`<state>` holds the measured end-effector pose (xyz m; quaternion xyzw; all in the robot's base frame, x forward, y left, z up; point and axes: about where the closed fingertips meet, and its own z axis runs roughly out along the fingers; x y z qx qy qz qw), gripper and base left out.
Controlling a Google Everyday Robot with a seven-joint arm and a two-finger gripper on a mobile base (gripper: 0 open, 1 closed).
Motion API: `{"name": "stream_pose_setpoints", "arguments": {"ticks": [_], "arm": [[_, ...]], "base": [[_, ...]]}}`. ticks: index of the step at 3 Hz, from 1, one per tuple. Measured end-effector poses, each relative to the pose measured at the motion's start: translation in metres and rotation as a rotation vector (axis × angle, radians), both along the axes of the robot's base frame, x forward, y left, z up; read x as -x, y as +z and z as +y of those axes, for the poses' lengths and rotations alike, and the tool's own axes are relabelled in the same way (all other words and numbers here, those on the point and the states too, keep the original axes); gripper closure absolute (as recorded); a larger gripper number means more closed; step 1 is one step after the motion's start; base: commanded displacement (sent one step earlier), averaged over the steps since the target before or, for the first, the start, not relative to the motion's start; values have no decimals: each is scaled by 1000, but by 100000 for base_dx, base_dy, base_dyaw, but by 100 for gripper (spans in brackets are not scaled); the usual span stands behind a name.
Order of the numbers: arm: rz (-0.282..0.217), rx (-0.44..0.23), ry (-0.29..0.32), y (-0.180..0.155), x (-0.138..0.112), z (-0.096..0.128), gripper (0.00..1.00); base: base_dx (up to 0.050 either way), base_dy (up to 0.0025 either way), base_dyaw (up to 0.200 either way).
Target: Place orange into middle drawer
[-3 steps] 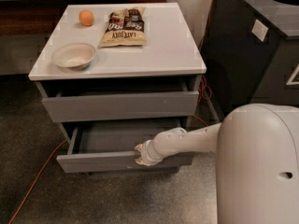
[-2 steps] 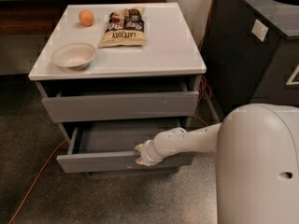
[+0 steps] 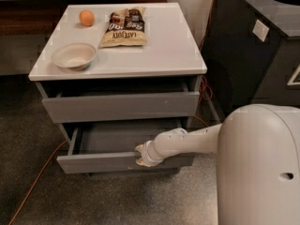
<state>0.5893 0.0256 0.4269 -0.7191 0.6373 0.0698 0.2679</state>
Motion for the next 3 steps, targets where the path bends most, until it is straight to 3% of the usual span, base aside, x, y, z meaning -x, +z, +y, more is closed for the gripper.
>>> {"name": "stream_pose_setpoints", "arguments": {"ticks": [1, 2, 3], "arm": [[0, 0, 0, 0, 0, 0, 97], [0, 0, 0, 0, 0, 0, 74], [0, 0, 0, 0, 0, 0, 82]], "base": [[0, 0, 0], [0, 0, 0], [0, 0, 0]]}}
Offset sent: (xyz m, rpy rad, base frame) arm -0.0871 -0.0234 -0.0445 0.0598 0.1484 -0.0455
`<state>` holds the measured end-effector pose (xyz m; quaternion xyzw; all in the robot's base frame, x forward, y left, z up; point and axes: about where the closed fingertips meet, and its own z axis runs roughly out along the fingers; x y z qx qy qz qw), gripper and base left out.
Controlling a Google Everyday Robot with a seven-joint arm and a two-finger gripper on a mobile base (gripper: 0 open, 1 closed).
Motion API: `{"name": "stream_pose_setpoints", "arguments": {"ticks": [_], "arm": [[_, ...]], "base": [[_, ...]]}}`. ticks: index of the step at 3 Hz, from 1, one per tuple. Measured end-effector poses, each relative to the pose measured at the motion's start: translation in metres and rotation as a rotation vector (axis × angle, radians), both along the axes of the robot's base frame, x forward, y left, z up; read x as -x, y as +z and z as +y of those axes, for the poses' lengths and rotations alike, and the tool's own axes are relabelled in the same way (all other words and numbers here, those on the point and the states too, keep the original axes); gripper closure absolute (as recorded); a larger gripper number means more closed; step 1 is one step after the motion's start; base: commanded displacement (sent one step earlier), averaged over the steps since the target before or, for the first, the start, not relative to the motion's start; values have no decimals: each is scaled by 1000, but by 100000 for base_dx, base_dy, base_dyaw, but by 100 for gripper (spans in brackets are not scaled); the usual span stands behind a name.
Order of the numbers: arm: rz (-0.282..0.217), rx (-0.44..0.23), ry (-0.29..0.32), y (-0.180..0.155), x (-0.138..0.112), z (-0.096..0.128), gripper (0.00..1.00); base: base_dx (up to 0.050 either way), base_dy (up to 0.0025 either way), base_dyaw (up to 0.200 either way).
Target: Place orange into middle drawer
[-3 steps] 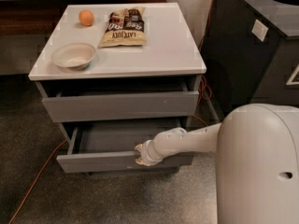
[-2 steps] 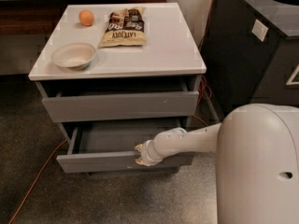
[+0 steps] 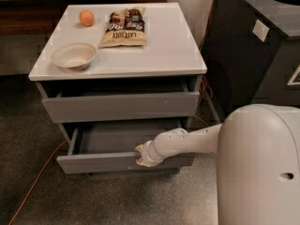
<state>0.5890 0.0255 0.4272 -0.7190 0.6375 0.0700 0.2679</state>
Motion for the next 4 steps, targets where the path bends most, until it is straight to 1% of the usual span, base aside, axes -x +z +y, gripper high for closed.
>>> {"name": "stream_pose_setpoints", "arguments": {"ticks": [1, 2, 3, 4], "arm": [[0, 0, 0, 0, 0, 0, 100], [48, -33, -25, -13, 30, -8, 100], [48, -33, -25, -10, 30, -8, 85], [49, -33, -26, -9, 30, -8, 61]], "base": [[0, 0, 0], [0, 0, 0], [0, 0, 0], [0, 0, 0]]}}
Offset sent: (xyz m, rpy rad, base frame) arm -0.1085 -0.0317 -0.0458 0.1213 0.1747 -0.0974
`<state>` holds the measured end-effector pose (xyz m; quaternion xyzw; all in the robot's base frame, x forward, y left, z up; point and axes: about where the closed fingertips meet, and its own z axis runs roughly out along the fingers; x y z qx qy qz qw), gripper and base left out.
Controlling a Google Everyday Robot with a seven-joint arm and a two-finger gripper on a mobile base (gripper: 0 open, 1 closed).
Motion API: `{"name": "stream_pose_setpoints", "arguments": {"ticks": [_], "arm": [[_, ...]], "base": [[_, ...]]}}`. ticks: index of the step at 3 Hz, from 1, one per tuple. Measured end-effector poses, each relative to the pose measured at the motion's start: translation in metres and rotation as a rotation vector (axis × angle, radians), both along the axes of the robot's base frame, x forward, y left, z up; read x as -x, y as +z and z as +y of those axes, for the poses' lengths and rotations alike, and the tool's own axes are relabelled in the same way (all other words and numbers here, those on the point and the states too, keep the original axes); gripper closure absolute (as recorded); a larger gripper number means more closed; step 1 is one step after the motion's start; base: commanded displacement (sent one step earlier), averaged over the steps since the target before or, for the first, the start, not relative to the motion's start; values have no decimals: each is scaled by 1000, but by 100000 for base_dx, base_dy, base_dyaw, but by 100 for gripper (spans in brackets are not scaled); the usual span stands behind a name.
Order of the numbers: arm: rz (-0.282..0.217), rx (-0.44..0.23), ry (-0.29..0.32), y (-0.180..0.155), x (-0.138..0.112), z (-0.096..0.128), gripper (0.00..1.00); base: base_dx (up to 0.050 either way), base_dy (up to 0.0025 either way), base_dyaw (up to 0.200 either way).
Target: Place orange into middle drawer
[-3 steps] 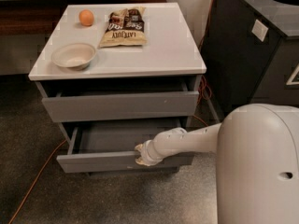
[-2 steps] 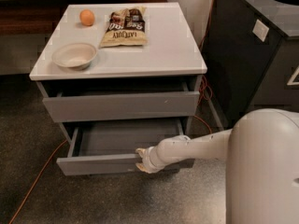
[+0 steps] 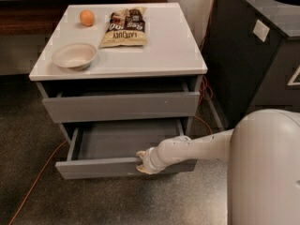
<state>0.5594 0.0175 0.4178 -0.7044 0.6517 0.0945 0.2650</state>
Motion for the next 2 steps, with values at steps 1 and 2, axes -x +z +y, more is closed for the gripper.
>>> {"name": "stream_pose_setpoints", "arguments": {"ticks": [1, 2], "arm": [[0, 0, 0, 0, 0, 0, 56], [0, 0, 0, 0, 0, 0, 79]], "base": [[0, 0, 0], [0, 0, 0]]}}
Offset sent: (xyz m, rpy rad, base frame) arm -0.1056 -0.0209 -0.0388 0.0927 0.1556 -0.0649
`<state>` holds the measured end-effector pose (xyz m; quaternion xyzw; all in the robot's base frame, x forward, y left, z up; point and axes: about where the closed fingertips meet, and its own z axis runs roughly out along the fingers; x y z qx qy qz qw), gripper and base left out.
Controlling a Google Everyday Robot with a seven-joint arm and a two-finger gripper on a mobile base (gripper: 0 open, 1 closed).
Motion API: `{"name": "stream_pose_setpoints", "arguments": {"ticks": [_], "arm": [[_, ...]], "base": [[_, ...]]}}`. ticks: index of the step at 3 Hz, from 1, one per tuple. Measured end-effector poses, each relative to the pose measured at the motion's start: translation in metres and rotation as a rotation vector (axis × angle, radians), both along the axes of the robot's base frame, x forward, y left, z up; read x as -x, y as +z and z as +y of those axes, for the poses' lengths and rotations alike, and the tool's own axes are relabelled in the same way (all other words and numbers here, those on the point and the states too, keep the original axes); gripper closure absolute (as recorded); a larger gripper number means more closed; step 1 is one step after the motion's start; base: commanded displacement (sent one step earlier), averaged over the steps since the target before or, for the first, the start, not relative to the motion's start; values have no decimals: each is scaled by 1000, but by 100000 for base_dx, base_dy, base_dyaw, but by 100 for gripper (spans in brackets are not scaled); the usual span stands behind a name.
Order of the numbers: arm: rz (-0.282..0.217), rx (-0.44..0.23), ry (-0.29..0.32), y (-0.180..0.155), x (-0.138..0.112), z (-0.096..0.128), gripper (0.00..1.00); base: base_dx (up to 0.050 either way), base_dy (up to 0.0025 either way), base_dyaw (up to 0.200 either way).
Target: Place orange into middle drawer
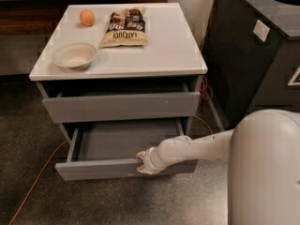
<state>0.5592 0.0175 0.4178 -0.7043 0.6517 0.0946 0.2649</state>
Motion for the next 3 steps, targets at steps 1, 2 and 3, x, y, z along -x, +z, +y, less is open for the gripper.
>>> {"name": "stream_pose_setpoints", "arguments": {"ticks": [1, 2, 3], "arm": [[0, 0, 0, 0, 0, 0, 99], [0, 0, 0, 0, 0, 0, 100], [0, 0, 0, 0, 0, 0, 100]], "base": [[0, 0, 0], [0, 0, 0], [0, 0, 0]]}}
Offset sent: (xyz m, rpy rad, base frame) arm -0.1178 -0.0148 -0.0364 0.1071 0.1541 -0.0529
